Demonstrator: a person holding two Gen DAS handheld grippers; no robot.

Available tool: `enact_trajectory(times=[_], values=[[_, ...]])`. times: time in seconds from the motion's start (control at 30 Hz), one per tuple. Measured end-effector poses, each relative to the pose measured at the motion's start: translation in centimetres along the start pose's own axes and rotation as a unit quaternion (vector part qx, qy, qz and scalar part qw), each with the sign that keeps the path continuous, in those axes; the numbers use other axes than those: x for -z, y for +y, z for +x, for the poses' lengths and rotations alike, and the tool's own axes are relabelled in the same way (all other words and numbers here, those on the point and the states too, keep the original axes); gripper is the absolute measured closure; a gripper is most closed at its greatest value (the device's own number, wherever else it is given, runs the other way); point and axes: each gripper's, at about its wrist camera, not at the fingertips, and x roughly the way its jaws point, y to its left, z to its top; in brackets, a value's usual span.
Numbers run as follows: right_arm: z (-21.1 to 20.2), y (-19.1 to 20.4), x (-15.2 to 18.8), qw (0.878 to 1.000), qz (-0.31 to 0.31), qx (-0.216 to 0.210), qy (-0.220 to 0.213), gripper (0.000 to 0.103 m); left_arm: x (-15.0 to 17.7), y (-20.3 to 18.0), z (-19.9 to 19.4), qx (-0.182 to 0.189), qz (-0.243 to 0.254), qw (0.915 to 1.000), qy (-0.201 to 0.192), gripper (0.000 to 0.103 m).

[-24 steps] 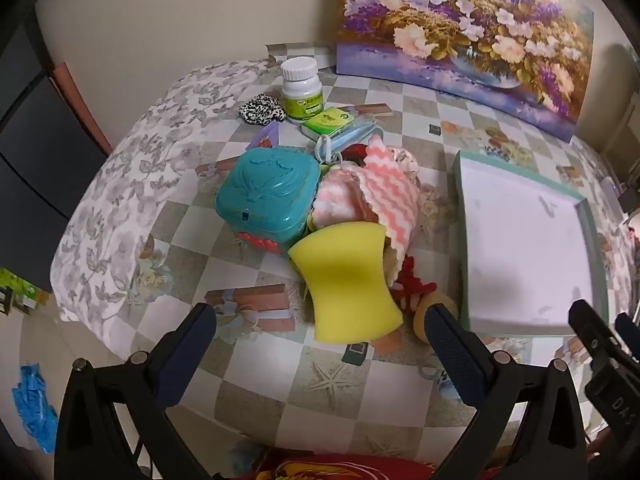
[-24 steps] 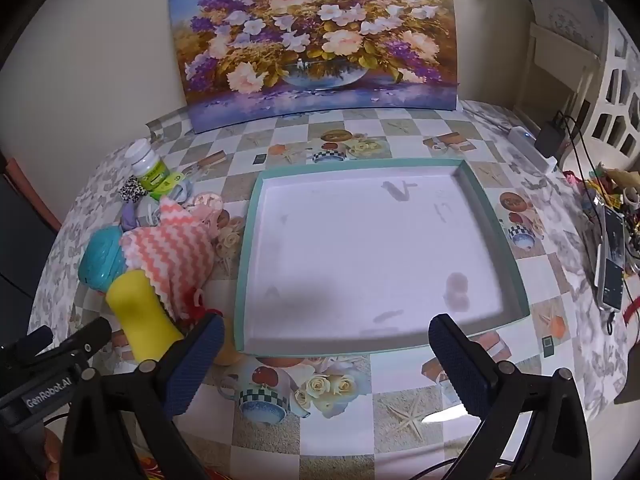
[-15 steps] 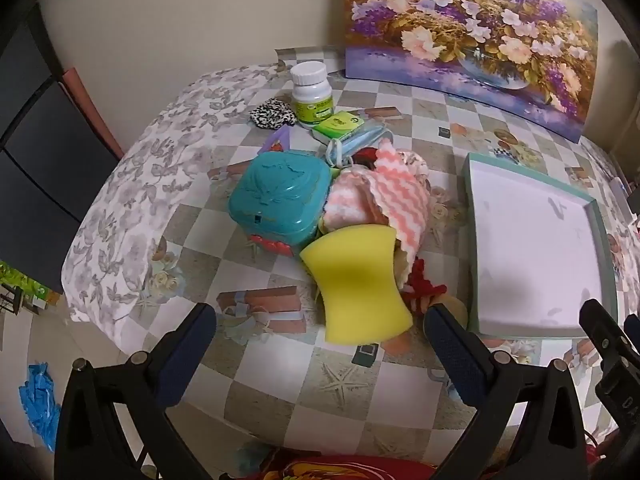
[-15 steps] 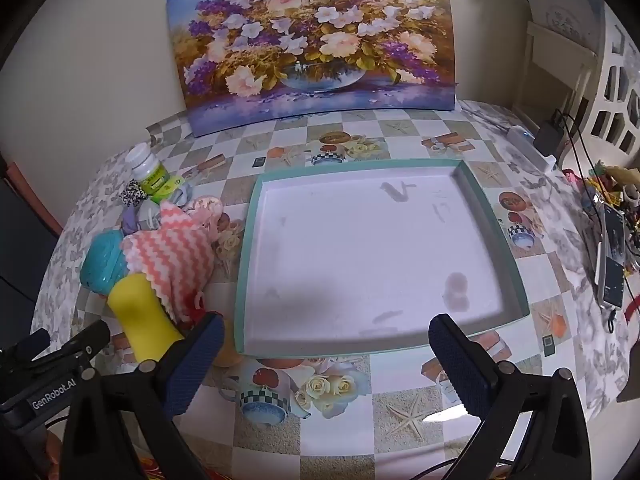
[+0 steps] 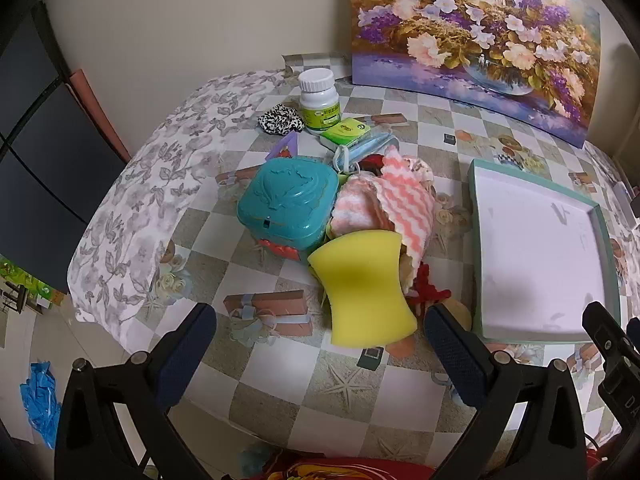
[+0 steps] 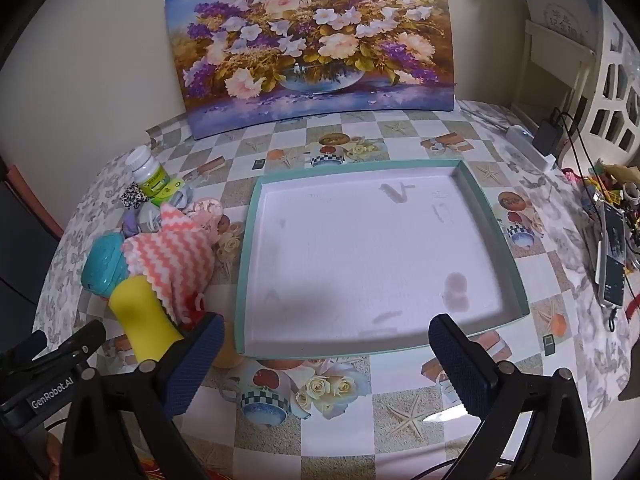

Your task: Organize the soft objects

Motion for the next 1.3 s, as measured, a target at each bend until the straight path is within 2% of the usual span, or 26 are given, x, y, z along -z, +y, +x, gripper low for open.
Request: enact_trajectory(times=[1.3], values=[[-0.06,-0.06,-0.01,1.0,0.002,-0.001,-0.002,0.0,-0.03,0.33,-0.16,-0.002,-0.001,1.0,-0.003,0.0]])
